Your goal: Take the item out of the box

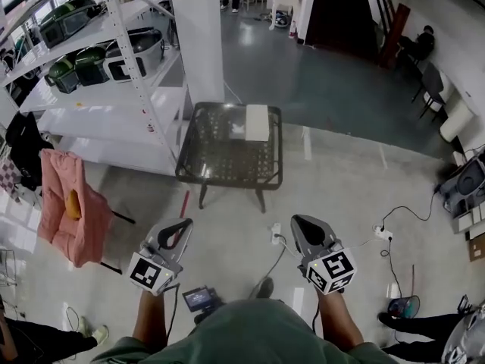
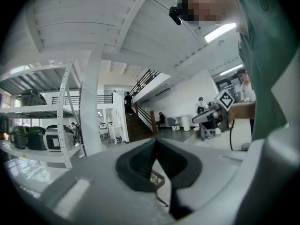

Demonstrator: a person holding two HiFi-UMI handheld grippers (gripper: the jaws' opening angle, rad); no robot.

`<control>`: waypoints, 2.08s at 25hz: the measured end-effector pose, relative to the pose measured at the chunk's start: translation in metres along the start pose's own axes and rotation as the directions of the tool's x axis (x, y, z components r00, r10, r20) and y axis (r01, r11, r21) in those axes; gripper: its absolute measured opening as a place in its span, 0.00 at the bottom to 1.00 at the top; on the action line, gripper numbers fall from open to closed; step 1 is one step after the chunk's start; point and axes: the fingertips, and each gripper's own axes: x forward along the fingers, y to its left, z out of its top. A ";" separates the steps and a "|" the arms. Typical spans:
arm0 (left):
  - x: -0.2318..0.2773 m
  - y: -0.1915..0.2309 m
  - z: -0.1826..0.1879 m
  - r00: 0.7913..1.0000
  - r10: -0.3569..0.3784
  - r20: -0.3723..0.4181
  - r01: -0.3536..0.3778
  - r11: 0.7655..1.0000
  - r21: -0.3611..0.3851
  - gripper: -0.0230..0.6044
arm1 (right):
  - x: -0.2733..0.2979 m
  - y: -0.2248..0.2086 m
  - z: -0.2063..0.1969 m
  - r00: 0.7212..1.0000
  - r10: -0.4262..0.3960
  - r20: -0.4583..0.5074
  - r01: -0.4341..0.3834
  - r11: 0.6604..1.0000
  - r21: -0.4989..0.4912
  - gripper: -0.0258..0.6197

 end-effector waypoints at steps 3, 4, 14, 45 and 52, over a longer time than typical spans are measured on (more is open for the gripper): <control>0.042 -0.007 0.013 1.000 0.001 0.010 -0.002 1.000 0.031 0.04 | 0.007 -0.032 -0.003 0.999 0.037 0.003 -0.037 0.999 -0.001 0.05; 0.054 -0.010 0.022 1.000 0.002 0.021 -0.003 0.999 0.048 0.04 | 0.009 -0.042 -0.003 0.999 0.050 0.008 -0.050 0.999 0.002 0.05; 0.127 -0.048 0.054 0.998 0.059 0.006 -0.060 0.993 0.103 0.04 | 0.001 -0.121 -0.009 0.992 0.118 0.050 -0.121 0.991 0.050 0.05; 0.203 0.169 0.013 0.992 -0.109 0.069 0.106 0.994 0.040 0.04 | 0.172 -0.147 0.027 0.997 -0.080 -0.025 0.081 0.996 0.049 0.05; 0.197 0.239 0.002 0.982 -0.147 0.115 0.144 0.989 0.030 0.04 | 0.237 -0.123 0.035 0.992 -0.117 -0.051 0.120 0.992 0.044 0.05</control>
